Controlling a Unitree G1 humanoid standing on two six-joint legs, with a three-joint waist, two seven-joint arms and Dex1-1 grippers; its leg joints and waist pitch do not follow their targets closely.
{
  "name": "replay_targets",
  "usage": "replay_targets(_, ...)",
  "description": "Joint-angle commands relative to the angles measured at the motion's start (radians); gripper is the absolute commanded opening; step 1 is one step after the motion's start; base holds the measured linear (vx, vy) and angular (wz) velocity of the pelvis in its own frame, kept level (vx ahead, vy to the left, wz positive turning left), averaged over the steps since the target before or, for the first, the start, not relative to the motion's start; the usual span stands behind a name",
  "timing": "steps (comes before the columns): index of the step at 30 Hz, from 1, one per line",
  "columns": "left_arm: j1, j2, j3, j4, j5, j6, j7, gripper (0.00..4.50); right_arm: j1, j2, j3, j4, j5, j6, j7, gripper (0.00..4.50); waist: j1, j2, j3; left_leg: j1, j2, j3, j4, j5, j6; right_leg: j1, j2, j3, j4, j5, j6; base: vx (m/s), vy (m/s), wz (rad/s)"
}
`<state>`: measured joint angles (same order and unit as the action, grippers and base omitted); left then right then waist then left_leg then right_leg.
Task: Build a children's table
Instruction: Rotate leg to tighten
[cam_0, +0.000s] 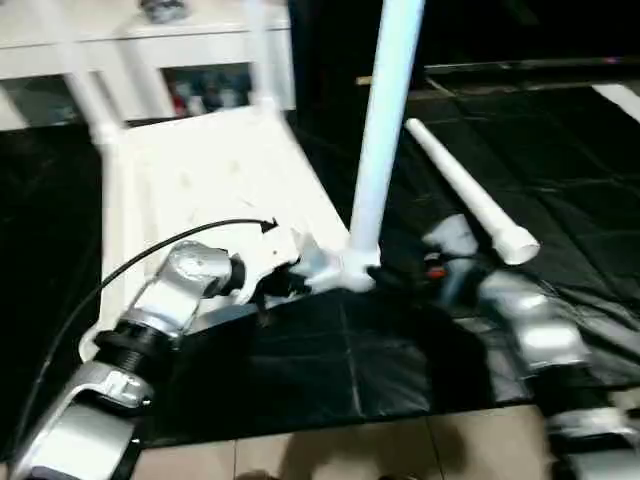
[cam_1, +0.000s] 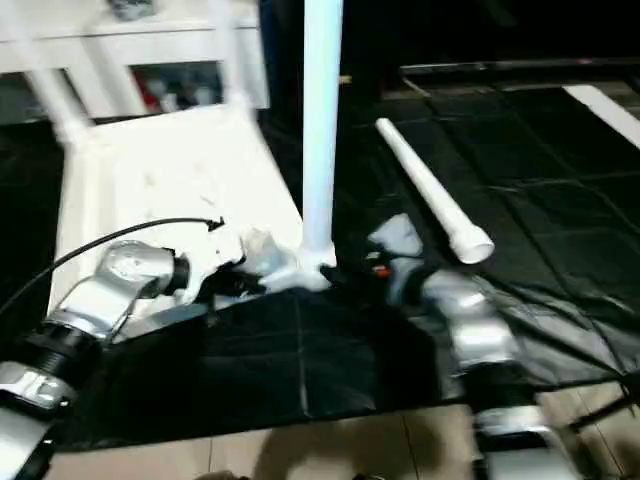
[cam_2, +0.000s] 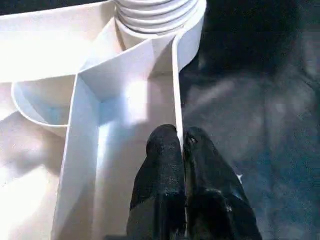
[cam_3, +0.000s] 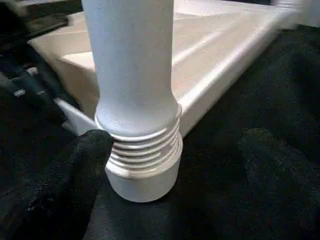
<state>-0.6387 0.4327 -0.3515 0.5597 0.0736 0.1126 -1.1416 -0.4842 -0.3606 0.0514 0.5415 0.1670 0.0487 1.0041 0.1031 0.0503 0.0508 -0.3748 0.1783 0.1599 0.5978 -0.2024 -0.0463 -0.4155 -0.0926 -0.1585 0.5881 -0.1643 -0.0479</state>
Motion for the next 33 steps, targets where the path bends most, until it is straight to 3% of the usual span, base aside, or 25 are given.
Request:
replay_targets(1,-0.001,0.011,-0.062,0.014,0.021,-0.053,-0.079,0.00,0.001,-0.029,0.026,-0.057,0.013,0.037,0.071,4.46,0.003,-0.010,-0.067,0.007,0.062,-0.010,-0.063,-0.127,0.118,0.073,-0.083,0.075,-0.070,-0.245,-0.151,0.000,0.000,0.00)
replay_targets(2,-0.006,0.021,-0.076,0.020,0.024,-0.088,-0.117,0.00,-0.006,-0.052,0.056,-0.070,0.000,0.041,0.116,4.46,0.008,-0.012,-0.064,0.011,0.063,-0.010,-0.068,-0.167,0.090,0.071,-0.083,0.078,-0.076,-0.317,-0.124,0.000,0.000,0.00)
replay_targets(5,-0.006,0.031,-0.092,0.011,0.025,-0.113,-0.170,0.00,-0.018,-0.067,0.099,-0.078,-0.015,0.042,0.169,4.46,0.012,-0.013,-0.062,0.023,0.066,-0.008,-0.073,-0.196,0.064,0.065,-0.084,0.083,-0.081,-0.357,-0.120,0.000,0.000,0.00)
replay_targets(8,-0.008,0.033,-0.102,0.012,0.031,-0.132,-0.187,0.00,-0.029,-0.063,0.117,-0.076,-0.018,0.047,0.192,4.46,0.016,-0.013,-0.069,0.022,0.068,-0.005,-0.070,-0.157,0.061,0.067,-0.083,0.087,-0.067,-0.273,-0.152,0.000,0.000,0.00)
replay_targets(15,-0.024,0.026,-0.123,0.033,0.042,-0.173,-0.216,0.00,-0.078,-0.022,0.160,-0.020,-0.025,0.060,0.234,4.46,0.029,-0.013,-0.077,0.015,0.066,-0.004,-0.060,-0.085,0.086,0.070,-0.085,0.087,-0.050,-0.168,-0.182,0.000,0.000,0.00)
replay_targets(19,-0.029,0.024,-0.120,0.043,0.044,-0.182,-0.225,0.00,-0.096,-0.012,0.170,0.015,-0.027,0.061,0.241,4.06,0.038,-0.013,-0.078,0.016,0.069,-0.005,-0.060,-0.074,0.079,0.071,-0.085,0.087,-0.047,-0.158,-0.181,0.000,0.000,0.00)
replay_targets(33,-0.053,0.020,-0.110,0.089,0.042,-0.192,-0.222,0.00,-0.100,-0.003,0.161,0.036,-0.006,0.086,0.277,2.85,0.039,-0.010,-0.078,0.014,0.066,-0.005,-0.059,-0.093,0.068,0.073,-0.085,0.085,-0.051,-0.193,-0.164,0.000,0.000,0.00)
